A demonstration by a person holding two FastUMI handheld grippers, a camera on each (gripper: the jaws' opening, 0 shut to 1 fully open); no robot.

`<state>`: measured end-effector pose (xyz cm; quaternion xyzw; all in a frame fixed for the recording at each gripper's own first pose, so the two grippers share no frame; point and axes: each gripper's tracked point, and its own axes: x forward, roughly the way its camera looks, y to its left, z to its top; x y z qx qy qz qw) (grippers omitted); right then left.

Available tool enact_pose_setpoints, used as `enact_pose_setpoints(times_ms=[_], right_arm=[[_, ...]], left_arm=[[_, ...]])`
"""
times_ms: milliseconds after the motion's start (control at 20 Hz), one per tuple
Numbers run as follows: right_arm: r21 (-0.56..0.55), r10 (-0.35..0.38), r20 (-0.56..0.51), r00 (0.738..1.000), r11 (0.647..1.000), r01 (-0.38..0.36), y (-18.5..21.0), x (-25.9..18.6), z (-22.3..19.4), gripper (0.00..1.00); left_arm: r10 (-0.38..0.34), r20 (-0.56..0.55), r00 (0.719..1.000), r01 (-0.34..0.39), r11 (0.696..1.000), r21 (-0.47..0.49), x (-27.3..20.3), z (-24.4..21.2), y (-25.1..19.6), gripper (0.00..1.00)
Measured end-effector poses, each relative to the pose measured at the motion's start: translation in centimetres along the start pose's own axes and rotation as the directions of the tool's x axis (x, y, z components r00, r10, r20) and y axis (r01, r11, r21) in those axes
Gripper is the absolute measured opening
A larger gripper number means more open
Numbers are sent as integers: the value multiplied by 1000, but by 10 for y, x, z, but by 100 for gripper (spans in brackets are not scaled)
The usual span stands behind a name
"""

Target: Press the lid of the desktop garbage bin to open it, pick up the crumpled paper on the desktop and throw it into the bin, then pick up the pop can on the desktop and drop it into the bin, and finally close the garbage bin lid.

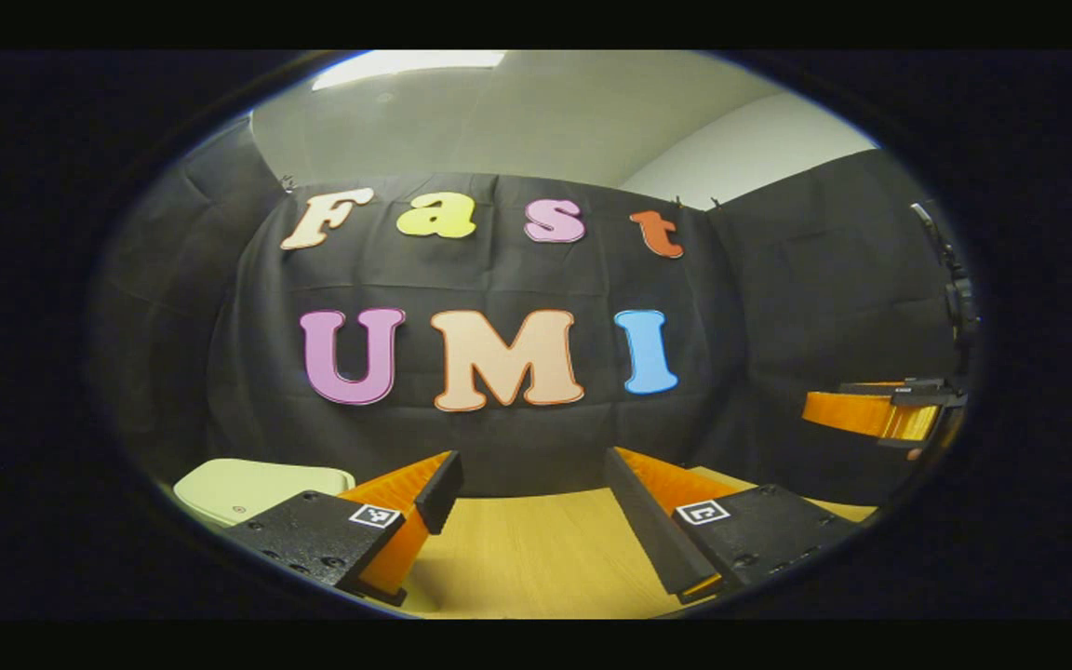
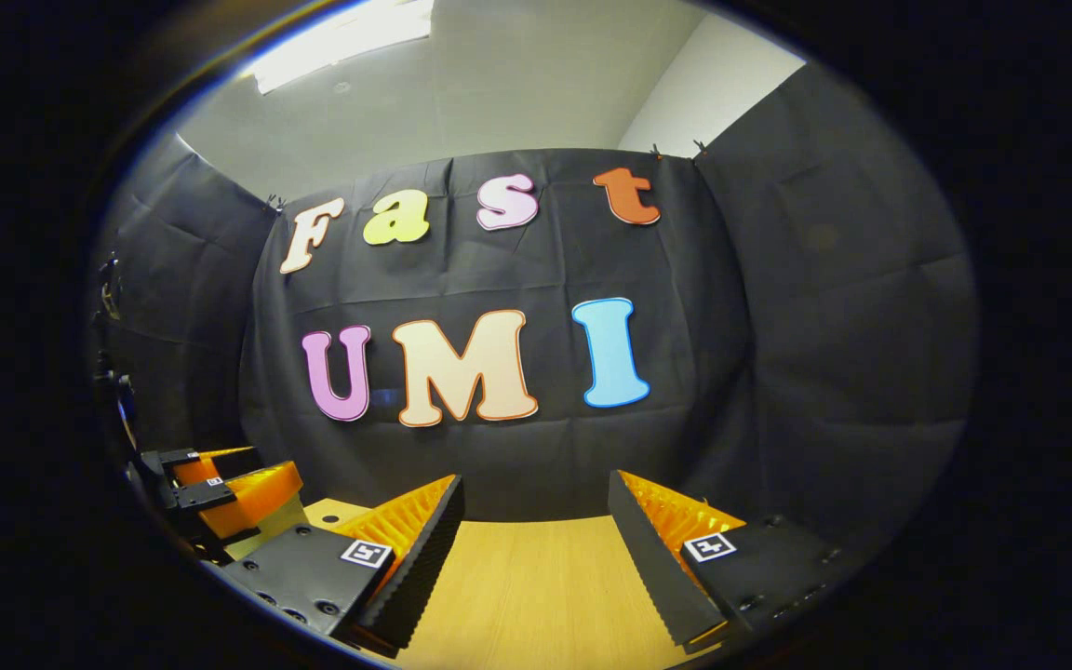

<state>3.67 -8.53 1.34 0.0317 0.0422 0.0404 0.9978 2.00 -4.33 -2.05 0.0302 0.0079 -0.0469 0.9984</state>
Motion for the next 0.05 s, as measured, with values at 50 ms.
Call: enact_pose_setpoints(times_ms=[50], right_arm=[[-3,3,7,1000,1000,-3,0,-3,2,97]], left_arm=[[1,-5,1000,-1,1000,-6,1,-2,0,91]])
